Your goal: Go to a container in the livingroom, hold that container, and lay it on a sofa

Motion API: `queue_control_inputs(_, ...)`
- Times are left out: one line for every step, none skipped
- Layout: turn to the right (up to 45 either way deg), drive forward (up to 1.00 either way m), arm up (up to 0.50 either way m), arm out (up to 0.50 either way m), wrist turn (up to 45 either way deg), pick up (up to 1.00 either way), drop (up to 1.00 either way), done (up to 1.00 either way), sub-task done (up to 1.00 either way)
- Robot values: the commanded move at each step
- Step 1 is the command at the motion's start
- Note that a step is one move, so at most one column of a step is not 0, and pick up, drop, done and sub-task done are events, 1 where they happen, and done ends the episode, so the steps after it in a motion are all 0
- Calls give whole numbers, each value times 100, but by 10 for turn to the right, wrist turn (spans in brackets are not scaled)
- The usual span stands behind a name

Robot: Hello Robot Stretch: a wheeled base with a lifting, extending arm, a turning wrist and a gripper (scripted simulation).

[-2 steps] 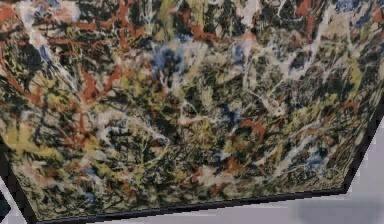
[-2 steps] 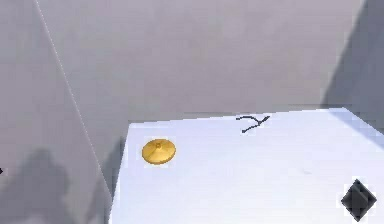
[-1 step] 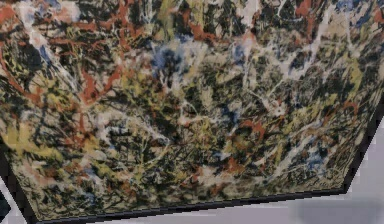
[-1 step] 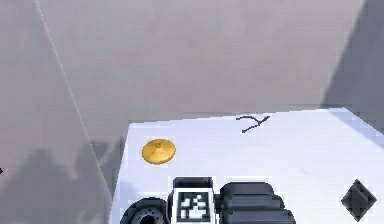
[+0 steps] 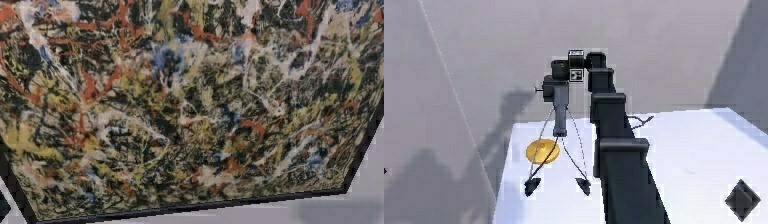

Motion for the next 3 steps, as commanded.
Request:
queue_control_inputs(0,0,0,0,450,0,0,0,0)
queue_control_inputs(0,0,0,0,450,0,0,0,0)
queue_control_inputs(0,0,0,0,450,0,0,0,0)
